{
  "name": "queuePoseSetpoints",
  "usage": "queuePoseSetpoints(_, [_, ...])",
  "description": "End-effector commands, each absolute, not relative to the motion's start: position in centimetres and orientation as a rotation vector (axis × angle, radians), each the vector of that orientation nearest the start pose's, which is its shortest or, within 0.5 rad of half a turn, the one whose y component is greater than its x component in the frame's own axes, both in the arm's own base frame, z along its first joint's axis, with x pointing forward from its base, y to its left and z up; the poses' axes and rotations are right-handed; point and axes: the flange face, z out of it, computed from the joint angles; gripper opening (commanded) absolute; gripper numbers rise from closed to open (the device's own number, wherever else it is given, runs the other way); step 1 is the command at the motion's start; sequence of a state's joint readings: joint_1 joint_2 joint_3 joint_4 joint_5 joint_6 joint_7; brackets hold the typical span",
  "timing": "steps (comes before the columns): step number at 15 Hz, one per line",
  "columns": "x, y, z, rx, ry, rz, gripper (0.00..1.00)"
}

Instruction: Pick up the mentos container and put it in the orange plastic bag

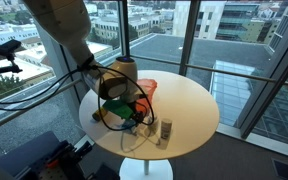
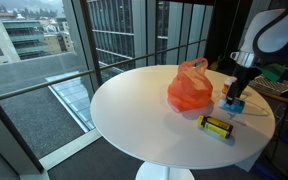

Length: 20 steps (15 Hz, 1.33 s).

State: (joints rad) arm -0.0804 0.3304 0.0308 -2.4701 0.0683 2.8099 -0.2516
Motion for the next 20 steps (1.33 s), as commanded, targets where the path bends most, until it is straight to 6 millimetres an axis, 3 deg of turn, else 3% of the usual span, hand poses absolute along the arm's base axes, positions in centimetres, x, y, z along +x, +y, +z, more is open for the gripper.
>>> queuePoseSetpoints(1, [48.0,-3.3,16.1,-3.116,-0.249,-0.042,0.73])
queuePoseSetpoints(5, [47.7,-3.4,16.2,-3.124,-0.265,-0.045,0.41])
queuePoseSetpoints(12, [47.6,-2.9,20.5,-3.118,-0.243,-0.05,0.39])
queuePoseSetpoints(20, [49.1,-0.2,28.0,-3.058,-0.21,-0.077,0.39])
